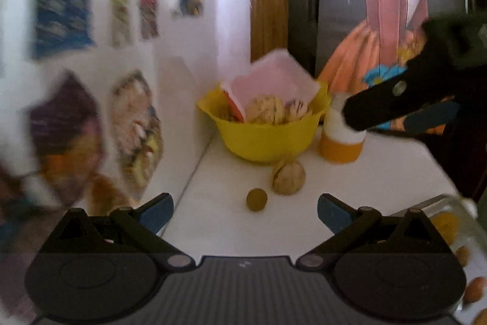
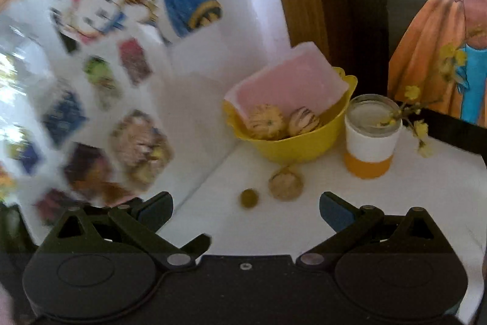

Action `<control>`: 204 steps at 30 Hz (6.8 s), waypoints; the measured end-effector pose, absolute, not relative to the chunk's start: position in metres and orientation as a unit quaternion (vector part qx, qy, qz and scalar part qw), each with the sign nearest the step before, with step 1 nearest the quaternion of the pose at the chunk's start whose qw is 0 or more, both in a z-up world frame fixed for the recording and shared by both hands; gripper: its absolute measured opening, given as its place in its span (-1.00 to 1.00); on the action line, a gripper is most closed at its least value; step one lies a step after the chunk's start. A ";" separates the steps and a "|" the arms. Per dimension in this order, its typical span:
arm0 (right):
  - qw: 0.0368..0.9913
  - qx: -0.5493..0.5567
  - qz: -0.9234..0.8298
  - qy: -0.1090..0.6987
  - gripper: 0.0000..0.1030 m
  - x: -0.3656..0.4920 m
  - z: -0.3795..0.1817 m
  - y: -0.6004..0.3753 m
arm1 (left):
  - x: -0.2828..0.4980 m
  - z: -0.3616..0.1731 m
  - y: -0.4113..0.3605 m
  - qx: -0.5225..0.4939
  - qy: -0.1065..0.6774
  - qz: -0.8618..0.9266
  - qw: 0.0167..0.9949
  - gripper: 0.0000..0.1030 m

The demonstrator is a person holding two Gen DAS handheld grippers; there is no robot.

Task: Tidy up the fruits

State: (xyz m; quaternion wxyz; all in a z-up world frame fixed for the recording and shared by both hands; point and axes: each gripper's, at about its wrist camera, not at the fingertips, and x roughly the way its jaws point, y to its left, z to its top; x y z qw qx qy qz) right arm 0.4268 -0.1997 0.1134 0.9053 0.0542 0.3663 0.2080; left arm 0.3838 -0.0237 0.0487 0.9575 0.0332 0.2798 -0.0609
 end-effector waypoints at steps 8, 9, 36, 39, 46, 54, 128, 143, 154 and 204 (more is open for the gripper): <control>0.895 0.092 0.199 0.388 0.96 0.490 0.057 -0.205 | 0.435 0.018 -0.032 0.053 0.297 -0.063 0.951 0.99; 0.894 0.095 0.198 0.392 0.94 0.495 0.053 -0.205 | 0.439 0.015 -0.032 0.053 0.299 -0.063 0.951 0.99; 0.871 0.111 0.196 0.437 0.14 0.549 -0.014 -0.183 | 0.485 -0.030 -0.029 0.018 0.327 -0.098 0.940 0.28; 0.876 0.098 0.192 0.431 0.07 0.549 -0.015 -0.178 | 0.485 -0.029 -0.030 0.024 0.327 -0.099 0.939 0.06; 0.881 0.083 0.192 0.424 0.00 0.543 -0.018 -0.171 | 0.485 -0.026 -0.037 0.027 0.329 -0.095 0.939 -0.45; 0.866 0.108 0.193 0.449 -0.01 0.525 -0.015 -0.179 | 0.465 -0.015 -0.033 -0.004 0.348 -0.085 0.934 -0.45; 0.893 0.091 0.139 0.419 0.01 0.252 0.008 -0.382 | 0.314 0.014 -0.193 0.035 0.395 -0.239 0.886 -0.44; 0.904 0.091 0.137 0.395 0.20 0.245 0.018 -0.383 | 0.308 0.026 -0.186 0.014 0.376 -0.243 0.894 0.25; 0.924 0.080 0.140 0.347 0.46 0.226 0.059 -0.366 | 0.286 0.066 -0.160 -0.016 0.325 -0.229 0.917 0.58; 0.978 0.037 0.101 0.178 0.99 -0.021 0.108 -0.287 | 0.013 0.098 -0.026 -0.065 0.186 -0.114 0.974 0.99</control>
